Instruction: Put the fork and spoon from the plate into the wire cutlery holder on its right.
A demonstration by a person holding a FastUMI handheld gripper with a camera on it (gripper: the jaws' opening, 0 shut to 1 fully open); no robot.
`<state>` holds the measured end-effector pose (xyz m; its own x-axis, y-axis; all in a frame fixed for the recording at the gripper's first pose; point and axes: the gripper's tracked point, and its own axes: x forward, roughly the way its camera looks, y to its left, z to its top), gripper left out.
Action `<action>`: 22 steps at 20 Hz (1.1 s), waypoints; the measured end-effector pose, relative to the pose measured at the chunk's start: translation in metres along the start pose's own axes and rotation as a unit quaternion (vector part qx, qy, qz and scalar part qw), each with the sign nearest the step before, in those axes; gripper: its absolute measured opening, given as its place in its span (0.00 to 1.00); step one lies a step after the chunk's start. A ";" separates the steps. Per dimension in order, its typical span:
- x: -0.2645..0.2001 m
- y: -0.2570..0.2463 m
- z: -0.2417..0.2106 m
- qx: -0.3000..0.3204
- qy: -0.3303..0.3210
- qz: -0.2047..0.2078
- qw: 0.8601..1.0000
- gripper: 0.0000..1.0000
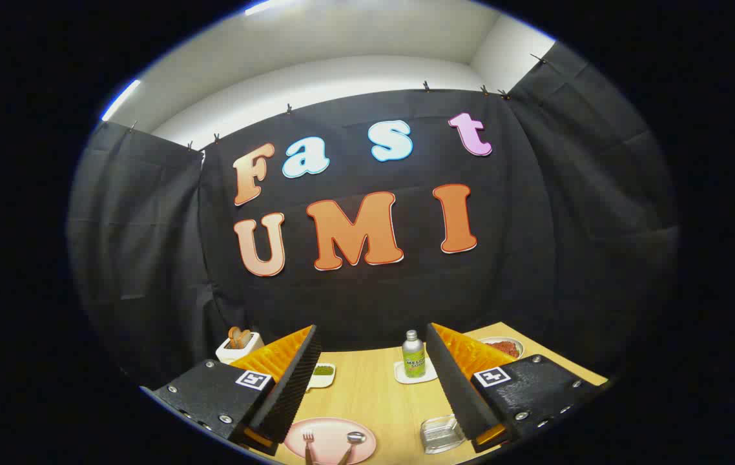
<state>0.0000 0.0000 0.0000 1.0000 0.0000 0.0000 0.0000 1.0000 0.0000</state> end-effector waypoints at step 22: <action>-0.004 0.040 -0.081 -0.069 0.076 -0.020 0.994 0.98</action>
<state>-0.0036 0.0403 -0.0815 0.9876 -0.0497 -0.1492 0.0285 0.9896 -0.1409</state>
